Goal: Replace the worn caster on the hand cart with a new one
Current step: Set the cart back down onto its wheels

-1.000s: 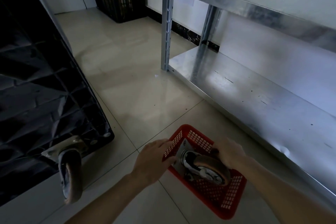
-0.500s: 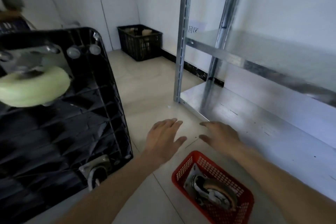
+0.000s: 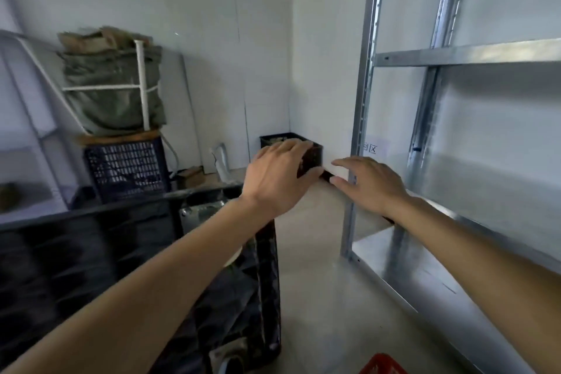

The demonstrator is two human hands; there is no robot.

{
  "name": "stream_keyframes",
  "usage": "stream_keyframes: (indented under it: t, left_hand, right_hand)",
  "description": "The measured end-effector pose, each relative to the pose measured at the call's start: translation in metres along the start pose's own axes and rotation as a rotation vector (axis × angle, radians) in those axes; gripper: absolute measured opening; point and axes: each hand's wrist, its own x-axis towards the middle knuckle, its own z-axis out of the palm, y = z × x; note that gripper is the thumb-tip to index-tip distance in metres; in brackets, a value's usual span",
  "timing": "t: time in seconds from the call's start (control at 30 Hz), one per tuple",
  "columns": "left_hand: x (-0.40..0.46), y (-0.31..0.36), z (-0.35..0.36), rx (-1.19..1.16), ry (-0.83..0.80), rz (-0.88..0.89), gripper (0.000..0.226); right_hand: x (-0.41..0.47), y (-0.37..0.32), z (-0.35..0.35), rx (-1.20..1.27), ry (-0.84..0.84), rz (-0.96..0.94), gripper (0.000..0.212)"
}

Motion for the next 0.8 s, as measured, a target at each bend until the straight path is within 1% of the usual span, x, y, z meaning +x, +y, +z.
stream_keyframes:
  t: [0.13,0.2,0.33,0.43,0.57,0.67,0.73,0.8]
  left_hand:
    - [-0.016,-0.061,-0.052,0.069,0.022,-0.162,0.056]
    - [-0.035,-0.094,-0.066,0.102,0.005,-0.251,0.055]
    - [-0.072,-0.15,-0.071,0.177,-0.065,-0.386,0.054]
    - [-0.084,-0.18,-0.063,0.189,-0.114,-0.461,0.059]
    - [-0.081,-0.208,-0.045,0.212,-0.139,-0.483,0.065]
    - [-0.064,-0.221,-0.031,0.205,-0.106,-0.445,0.066]
    - [-0.053,-0.228,-0.02,0.218,-0.149,-0.426,0.067]
    - [-0.046,-0.237,-0.01,0.199,-0.24,-0.437,0.075]
  right_hand:
    - [0.034,-0.063,0.0,0.097,0.042,-0.119,0.048]
    - [0.047,-0.094,0.009,0.133,0.017,-0.179,0.05]
    - [0.061,-0.146,0.034,0.155,-0.074,-0.251,0.053]
    - [0.07,-0.165,0.054,0.185,-0.129,-0.244,0.054]
    - [0.091,-0.172,0.084,0.205,-0.207,-0.215,0.057]
    - [0.12,-0.174,0.1,0.323,-0.27,-0.155,0.062]
    - [0.142,-0.178,0.111,0.393,-0.327,-0.104,0.07]
    - [0.164,-0.184,0.127,0.374,-0.407,-0.068,0.079]
